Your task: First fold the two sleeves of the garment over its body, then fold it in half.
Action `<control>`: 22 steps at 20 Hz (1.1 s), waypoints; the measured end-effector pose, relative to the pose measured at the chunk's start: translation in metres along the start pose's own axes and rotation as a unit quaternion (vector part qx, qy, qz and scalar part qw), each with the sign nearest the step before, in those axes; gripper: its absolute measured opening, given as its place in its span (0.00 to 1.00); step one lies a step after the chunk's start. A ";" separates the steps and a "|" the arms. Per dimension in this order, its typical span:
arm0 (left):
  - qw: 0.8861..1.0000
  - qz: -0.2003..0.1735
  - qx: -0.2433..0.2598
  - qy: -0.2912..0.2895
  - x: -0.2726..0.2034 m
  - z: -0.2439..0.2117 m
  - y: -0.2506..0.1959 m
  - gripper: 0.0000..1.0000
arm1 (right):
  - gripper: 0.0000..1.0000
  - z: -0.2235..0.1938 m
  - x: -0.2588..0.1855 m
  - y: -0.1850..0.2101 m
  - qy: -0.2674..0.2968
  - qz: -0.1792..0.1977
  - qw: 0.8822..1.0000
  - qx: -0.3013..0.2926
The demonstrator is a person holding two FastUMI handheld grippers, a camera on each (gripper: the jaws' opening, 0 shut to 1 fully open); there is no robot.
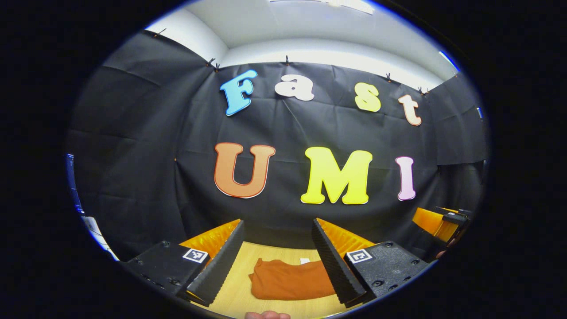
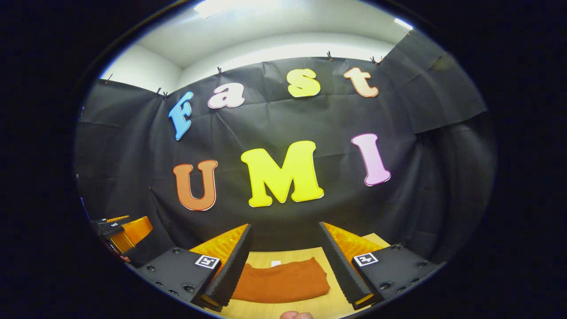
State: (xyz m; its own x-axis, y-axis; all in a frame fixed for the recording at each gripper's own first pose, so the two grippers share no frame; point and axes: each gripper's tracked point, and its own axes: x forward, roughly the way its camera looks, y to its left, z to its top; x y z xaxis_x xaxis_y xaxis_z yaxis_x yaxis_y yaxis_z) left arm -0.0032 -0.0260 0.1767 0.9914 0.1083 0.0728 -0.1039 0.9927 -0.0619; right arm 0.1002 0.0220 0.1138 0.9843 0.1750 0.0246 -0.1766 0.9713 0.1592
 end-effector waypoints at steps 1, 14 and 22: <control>1.000 -0.002 0.008 0.006 -0.014 -0.004 -0.008 0.97 | 0.89 -0.006 -0.016 -0.002 0.006 0.006 1.000 -0.014; 0.997 -0.046 0.047 0.042 -0.101 -0.035 -0.082 0.98 | 0.89 -0.034 -0.095 -0.038 0.023 0.006 0.999 -0.029; 0.996 -0.044 0.052 0.049 -0.093 -0.038 -0.082 0.98 | 0.94 -0.048 -0.088 -0.048 0.039 0.003 0.999 -0.017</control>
State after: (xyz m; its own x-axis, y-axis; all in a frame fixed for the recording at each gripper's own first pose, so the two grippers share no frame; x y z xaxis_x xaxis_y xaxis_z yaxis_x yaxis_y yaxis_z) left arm -0.0845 -0.1192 0.1375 0.9995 0.0195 -0.0240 -0.0185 0.9989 0.0437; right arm 0.0224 -0.0321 0.0570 0.9802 0.1913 -0.0510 -0.1837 0.9748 0.1264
